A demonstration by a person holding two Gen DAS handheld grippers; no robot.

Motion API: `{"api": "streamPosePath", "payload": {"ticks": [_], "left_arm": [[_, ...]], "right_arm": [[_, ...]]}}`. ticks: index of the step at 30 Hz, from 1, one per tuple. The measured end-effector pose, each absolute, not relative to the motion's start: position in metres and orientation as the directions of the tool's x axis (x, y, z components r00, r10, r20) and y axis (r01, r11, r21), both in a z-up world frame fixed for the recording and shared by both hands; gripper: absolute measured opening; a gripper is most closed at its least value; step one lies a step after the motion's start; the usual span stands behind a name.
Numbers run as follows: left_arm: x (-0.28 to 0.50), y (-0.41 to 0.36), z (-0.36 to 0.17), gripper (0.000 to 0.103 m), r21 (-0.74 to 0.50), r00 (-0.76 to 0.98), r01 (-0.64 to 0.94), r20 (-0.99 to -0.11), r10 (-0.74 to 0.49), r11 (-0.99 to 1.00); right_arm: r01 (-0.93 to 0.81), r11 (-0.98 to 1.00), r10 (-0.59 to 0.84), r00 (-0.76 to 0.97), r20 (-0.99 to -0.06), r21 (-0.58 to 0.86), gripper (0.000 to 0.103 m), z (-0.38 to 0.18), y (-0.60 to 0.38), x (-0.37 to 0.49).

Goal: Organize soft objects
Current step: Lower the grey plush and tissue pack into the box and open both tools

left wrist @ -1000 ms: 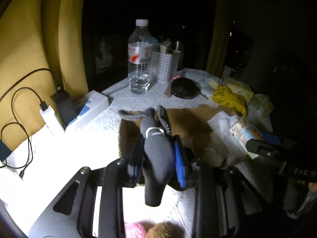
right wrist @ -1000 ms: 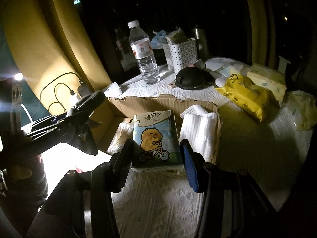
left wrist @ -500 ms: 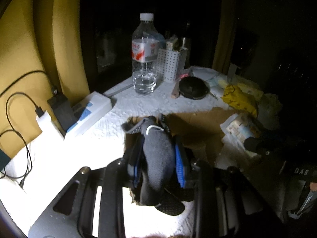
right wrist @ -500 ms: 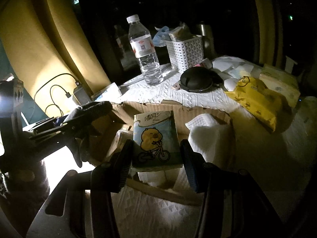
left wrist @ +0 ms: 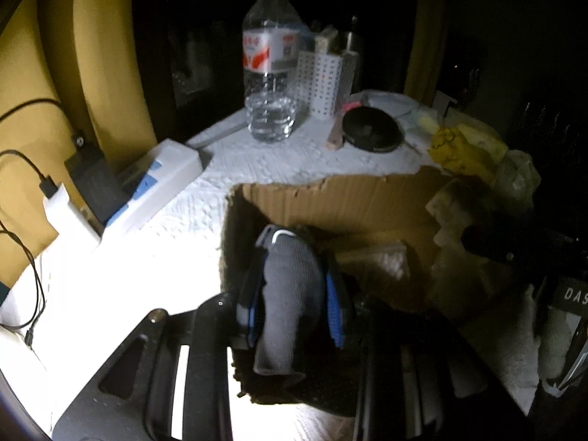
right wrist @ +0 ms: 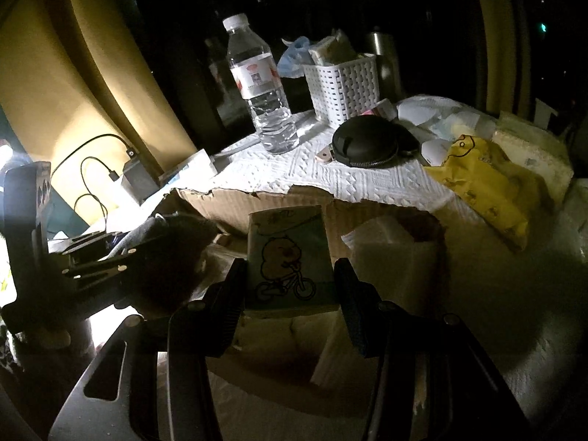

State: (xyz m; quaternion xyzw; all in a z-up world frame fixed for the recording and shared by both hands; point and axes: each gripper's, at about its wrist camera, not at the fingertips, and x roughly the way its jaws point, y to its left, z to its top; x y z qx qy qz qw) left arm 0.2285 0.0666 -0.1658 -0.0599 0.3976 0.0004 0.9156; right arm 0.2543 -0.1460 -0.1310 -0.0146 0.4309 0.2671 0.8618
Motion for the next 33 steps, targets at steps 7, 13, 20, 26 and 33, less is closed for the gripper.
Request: {"api": "streamPosePath", "payload": {"ticks": [7,13,20,26,33], "left_arm": [[0.232,0.065,-0.166,0.035,-0.115,0.670,-0.055,-0.740,-0.049,0.992],[0.224,0.068,-0.153,0.054,-0.116,0.682,-0.057,-0.730,-0.046,0.992],[0.210,0.076,-0.140,0.054,-0.140,0.698,-0.076,-0.714,-0.048,0.987],[0.203,0.086,-0.138,0.054,-0.135,0.696,-0.109,-0.718,-0.021,0.985],[0.212,0.092,-0.160,0.054,-0.131,0.634,-0.157,-0.774,-0.002,0.979]], "right_arm": [[-0.471,0.855,0.451,0.470,-0.758,0.217,0.051,-0.143,-0.140,0.261],[-0.477,0.853,0.447,0.463,-0.766,0.210,0.051,-0.150,-0.134,0.264],[-0.484,0.853,0.444,0.480,-0.757,0.194,0.058,-0.145,-0.134,0.261],[-0.480,0.856,0.448,0.501,-0.741,0.194,0.058,-0.137,-0.141,0.255],[-0.486,0.859,0.422,0.499,-0.757,0.158,0.057,-0.143,-0.146,0.249]]}}
